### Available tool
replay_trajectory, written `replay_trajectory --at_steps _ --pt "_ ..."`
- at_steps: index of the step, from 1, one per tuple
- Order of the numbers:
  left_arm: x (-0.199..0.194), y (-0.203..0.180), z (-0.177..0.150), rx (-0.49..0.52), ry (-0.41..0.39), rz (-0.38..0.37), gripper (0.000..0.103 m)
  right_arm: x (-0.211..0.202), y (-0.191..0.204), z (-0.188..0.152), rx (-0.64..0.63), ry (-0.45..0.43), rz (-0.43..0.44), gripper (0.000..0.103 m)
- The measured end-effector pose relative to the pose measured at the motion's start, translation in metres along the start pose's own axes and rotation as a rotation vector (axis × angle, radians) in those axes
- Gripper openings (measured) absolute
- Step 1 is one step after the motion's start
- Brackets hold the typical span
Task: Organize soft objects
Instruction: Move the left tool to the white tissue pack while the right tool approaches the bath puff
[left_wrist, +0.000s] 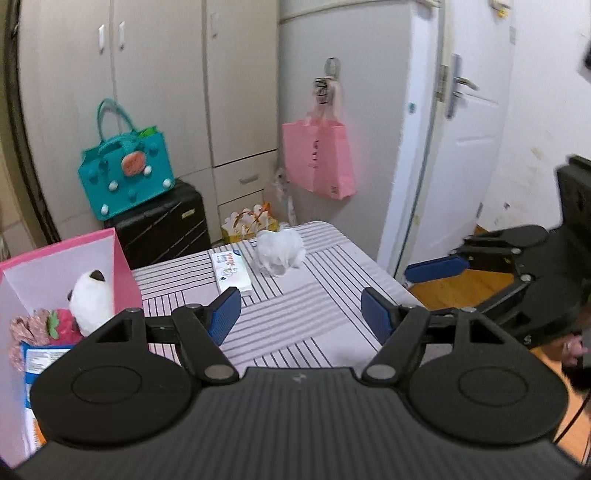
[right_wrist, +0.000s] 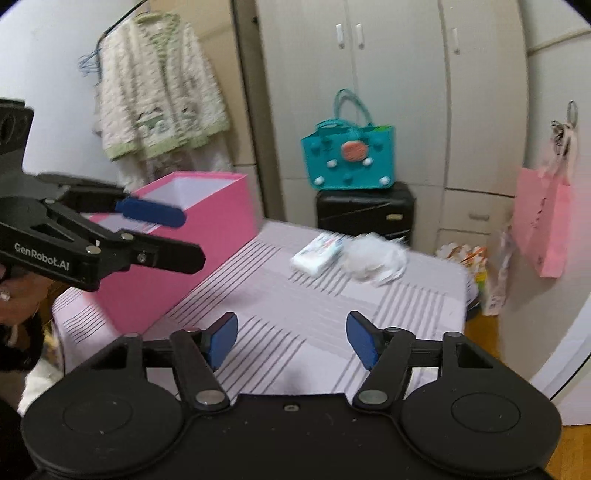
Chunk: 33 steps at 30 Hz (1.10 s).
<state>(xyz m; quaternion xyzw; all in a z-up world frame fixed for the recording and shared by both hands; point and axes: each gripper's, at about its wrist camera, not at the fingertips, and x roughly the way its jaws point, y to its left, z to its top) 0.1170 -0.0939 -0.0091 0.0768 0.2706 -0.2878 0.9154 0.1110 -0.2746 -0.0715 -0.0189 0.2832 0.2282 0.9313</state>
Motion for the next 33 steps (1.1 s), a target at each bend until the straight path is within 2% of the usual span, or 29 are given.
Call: replay_trajectory --at_steps 1,8,11,12,14,15,18,20,23,29,33 --pt "0.008 0.003 0.003 -0.024 0.004 0.007 0.071 0.003 -0.006 0.002 0.009 -0.009 -0.007 0.078" --pt "0.053 0.02 0.007 -0.141 0.02 0.048 0.072 0.028 -0.043 0.021 0.066 -0.061 -0.05 0.083" --pt "0.069 0.022 0.008 -0.181 0.008 0.075 0.081 0.039 -0.053 0.022 0.063 -0.111 -0.071 0.083" --pt "0.076 0.021 0.012 -0.19 0.0 0.11 0.084 0.043 -0.056 0.022 0.063 -0.129 -0.084 0.083" --pt "0.086 0.016 0.018 -0.177 -0.037 0.232 0.086 0.05 -0.064 0.023 0.075 -0.148 -0.102 0.084" --pt "0.092 0.015 0.021 -0.157 -0.056 0.255 0.086 0.055 -0.069 0.023 0.084 -0.154 -0.109 0.084" --pt "0.107 0.025 0.027 -0.21 -0.036 0.223 0.087 0.067 -0.083 0.025 0.107 -0.165 -0.121 0.084" --pt "0.116 0.033 0.028 -0.255 -0.023 0.22 0.087 0.078 -0.09 0.027 0.111 -0.157 -0.124 0.084" --pt "0.131 0.042 0.031 -0.292 -0.006 0.27 0.087 0.095 -0.096 0.03 0.09 -0.138 -0.135 0.084" --pt "0.157 0.065 0.031 -0.348 0.035 0.363 0.085 0.135 -0.089 0.037 0.008 -0.04 -0.065 0.084" --pt "0.167 0.072 0.023 -0.389 0.088 0.368 0.083 0.16 -0.086 0.039 -0.021 0.001 -0.07 0.085"
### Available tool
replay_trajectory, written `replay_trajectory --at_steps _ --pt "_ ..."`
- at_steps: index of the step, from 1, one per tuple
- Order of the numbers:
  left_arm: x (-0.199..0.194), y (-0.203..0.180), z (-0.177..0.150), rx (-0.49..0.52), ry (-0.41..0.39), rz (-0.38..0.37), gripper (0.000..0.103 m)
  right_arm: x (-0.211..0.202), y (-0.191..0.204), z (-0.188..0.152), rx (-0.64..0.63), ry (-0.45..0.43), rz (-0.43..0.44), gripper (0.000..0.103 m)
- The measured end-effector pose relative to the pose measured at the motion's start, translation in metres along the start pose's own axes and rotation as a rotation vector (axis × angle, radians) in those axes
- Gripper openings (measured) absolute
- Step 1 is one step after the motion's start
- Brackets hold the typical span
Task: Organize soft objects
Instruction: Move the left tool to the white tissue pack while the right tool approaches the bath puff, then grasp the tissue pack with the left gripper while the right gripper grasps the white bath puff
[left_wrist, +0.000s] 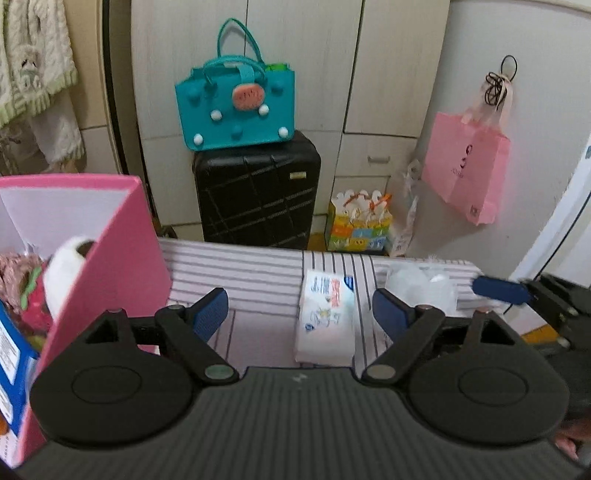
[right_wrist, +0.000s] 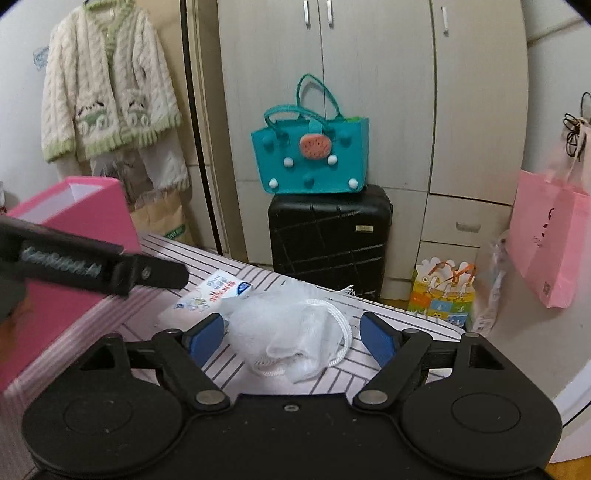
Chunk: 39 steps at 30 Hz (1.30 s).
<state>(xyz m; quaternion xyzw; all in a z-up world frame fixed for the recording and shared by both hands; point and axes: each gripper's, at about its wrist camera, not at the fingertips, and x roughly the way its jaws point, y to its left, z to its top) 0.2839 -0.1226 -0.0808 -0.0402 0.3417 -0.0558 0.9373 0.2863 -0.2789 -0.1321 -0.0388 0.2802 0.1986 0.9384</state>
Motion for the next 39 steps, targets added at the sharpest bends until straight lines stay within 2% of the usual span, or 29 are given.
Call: replay_trajectory --at_steps 5,6,7,10,13,19,23,28,35,39 --pt "0.012 0.001 -0.008 -0.02 0.029 -0.023 0.082 0.02 -0.004 -0.002 0.015 0.026 0.018 0.086" --pt "0.014 0.001 -0.009 -0.021 0.03 -0.026 0.08 0.021 -0.006 -0.003 0.03 0.027 0.027 0.081" --pt "0.015 0.0 -0.009 -0.017 0.03 -0.03 0.079 0.02 -0.008 -0.005 0.045 0.027 0.035 0.07" --pt "0.02 0.001 -0.011 -0.017 0.035 -0.045 0.079 0.013 -0.014 -0.01 0.068 0.012 0.03 0.05" --pt "0.022 0.0 -0.012 -0.011 0.029 -0.045 0.079 0.001 -0.019 -0.015 0.081 -0.016 0.009 0.044" --pt "0.032 -0.009 -0.016 0.011 0.06 -0.058 0.079 -0.016 -0.024 -0.024 0.119 -0.009 -0.013 0.044" --pt "0.038 -0.021 -0.018 0.079 0.039 0.006 0.079 -0.021 -0.027 -0.027 0.168 -0.008 0.003 0.044" --pt "0.055 -0.018 -0.017 0.033 0.09 0.026 0.079 -0.015 -0.022 -0.03 0.16 0.002 -0.008 0.045" --pt "0.063 -0.024 -0.024 0.088 0.053 0.088 0.078 -0.012 -0.019 -0.035 0.147 0.001 -0.016 0.047" --pt "0.062 -0.026 -0.026 0.097 0.029 0.083 0.049 -0.009 -0.016 -0.036 0.127 0.002 -0.027 0.052"
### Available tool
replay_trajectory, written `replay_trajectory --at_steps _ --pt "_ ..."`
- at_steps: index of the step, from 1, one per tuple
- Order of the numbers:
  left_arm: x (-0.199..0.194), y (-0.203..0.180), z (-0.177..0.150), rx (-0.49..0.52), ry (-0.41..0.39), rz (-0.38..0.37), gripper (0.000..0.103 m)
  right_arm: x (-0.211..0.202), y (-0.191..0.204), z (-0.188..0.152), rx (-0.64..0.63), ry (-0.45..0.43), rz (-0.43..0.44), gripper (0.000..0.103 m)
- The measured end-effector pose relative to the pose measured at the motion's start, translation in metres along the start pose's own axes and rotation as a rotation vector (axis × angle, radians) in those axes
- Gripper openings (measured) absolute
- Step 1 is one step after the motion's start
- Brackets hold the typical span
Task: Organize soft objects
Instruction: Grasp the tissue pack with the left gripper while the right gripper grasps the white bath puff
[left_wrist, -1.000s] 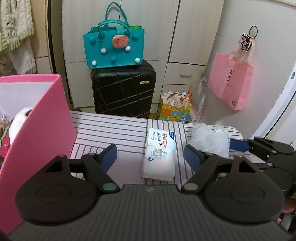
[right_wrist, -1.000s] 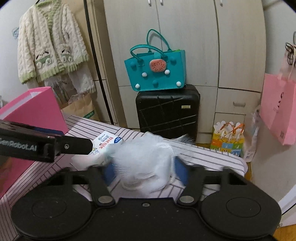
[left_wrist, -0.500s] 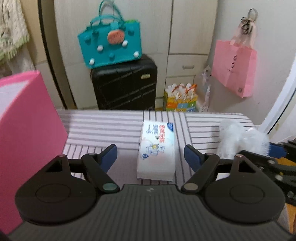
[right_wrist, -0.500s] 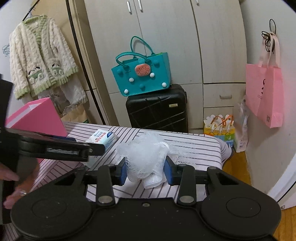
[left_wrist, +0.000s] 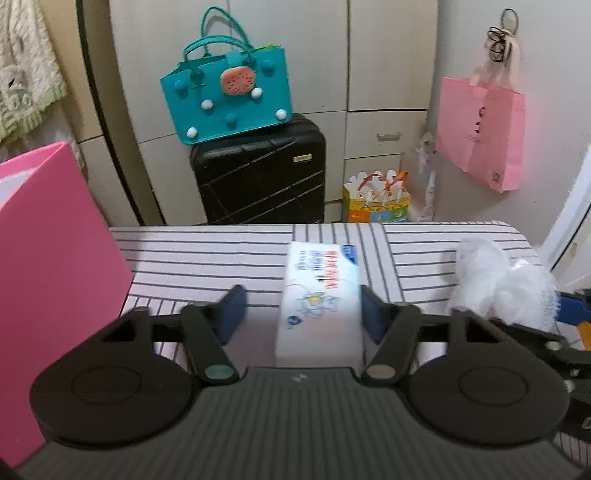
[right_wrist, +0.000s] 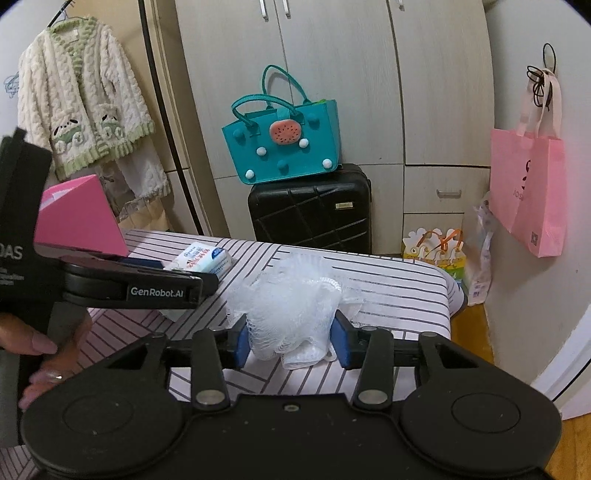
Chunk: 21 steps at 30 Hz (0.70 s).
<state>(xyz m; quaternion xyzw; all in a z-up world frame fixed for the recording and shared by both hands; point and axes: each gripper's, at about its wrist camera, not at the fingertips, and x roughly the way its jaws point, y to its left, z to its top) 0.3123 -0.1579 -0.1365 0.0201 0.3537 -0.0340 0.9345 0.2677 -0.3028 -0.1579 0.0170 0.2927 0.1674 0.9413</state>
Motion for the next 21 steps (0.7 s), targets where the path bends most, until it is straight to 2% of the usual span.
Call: replay_trajectory --at_steps 1,2,8,10,18,21 --pt "-0.001 -0.001 -0.001 0.005 -0.004 -0.005 0.041 0.001 0.002 -0.001 -0.007 0.001 -0.007 0.053" --pt "-0.003 -0.003 0.0 0.016 -0.007 -0.011 0.04 0.003 0.003 -0.002 -0.014 0.004 -0.014 0.053" --pt "-0.006 -0.005 -0.001 0.027 -0.013 -0.026 0.039 0.005 0.007 -0.004 -0.024 -0.007 -0.063 0.039" --pt "-0.007 -0.003 0.001 0.018 -0.003 -0.032 0.039 0.003 0.007 -0.003 -0.013 -0.004 -0.056 0.036" --pt "-0.019 -0.003 -0.002 0.01 0.042 -0.095 0.039 -0.011 0.005 -0.005 0.048 0.019 -0.05 0.03" --pt "-0.033 -0.003 -0.007 0.013 0.031 -0.108 0.039 -0.022 0.006 -0.011 0.054 0.022 -0.057 0.03"
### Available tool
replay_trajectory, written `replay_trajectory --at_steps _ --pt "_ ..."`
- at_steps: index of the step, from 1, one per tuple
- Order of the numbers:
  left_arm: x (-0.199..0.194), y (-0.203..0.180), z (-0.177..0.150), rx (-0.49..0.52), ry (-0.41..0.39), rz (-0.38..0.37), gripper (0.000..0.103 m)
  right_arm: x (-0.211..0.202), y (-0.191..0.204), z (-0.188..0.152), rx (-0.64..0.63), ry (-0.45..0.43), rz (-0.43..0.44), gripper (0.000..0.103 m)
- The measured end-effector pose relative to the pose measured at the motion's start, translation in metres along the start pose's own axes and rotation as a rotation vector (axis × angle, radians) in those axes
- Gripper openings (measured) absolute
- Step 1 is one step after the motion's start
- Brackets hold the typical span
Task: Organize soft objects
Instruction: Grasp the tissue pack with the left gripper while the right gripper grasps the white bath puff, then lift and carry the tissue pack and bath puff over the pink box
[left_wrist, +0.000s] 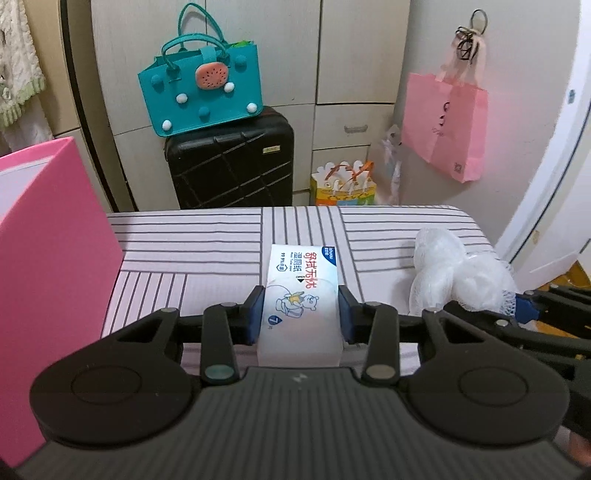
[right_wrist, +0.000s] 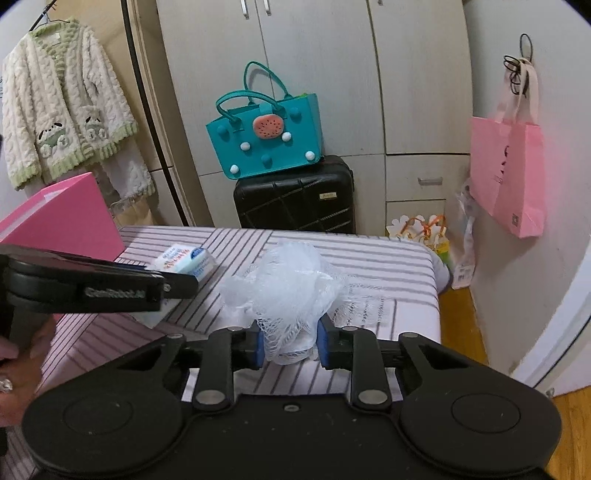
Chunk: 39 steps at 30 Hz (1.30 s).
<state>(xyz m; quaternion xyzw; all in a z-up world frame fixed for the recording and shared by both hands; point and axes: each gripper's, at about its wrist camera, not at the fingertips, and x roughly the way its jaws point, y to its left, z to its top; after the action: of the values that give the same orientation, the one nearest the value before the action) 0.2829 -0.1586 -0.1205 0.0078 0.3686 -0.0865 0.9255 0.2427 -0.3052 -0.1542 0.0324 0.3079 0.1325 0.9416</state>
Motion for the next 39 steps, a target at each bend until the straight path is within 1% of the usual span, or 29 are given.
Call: replay_trajectory --at_steps 4,7,12,17,25,28,32,36,39 --pt "-0.02 0.0 -0.008 0.003 -0.012 -0.036 0.039 -0.012 0.002 -0.007 0.021 0.01 0.004 0.03" --pt "-0.033 0.002 -0.012 -0.016 0.004 -0.056 0.039 -0.021 0.005 -0.011 0.036 0.005 -0.002 0.03" --pt "-0.046 0.011 -0.02 -0.051 0.033 -0.139 0.039 -0.034 0.019 -0.014 0.017 0.009 -0.018 0.03" --pt "-0.058 0.016 -0.032 -0.03 0.029 -0.147 0.039 -0.046 0.031 -0.02 0.012 0.012 -0.032 0.03" --pt "-0.085 0.023 -0.049 -0.009 0.006 -0.198 0.039 -0.064 0.05 -0.032 0.011 -0.007 -0.018 0.03" --pt "-0.094 0.028 -0.054 -0.01 0.001 -0.23 0.039 -0.072 0.056 -0.035 0.01 -0.003 -0.007 0.03" --pt "-0.11 0.031 -0.061 0.025 -0.008 -0.246 0.039 -0.082 0.068 -0.04 -0.02 0.014 0.015 0.03" --pt "-0.126 0.035 -0.065 0.061 -0.009 -0.273 0.039 -0.092 0.076 -0.045 -0.033 0.064 0.013 0.03" --pt "-0.142 0.035 -0.069 0.115 -0.019 -0.266 0.039 -0.103 0.08 -0.048 -0.042 0.086 0.027 0.03"
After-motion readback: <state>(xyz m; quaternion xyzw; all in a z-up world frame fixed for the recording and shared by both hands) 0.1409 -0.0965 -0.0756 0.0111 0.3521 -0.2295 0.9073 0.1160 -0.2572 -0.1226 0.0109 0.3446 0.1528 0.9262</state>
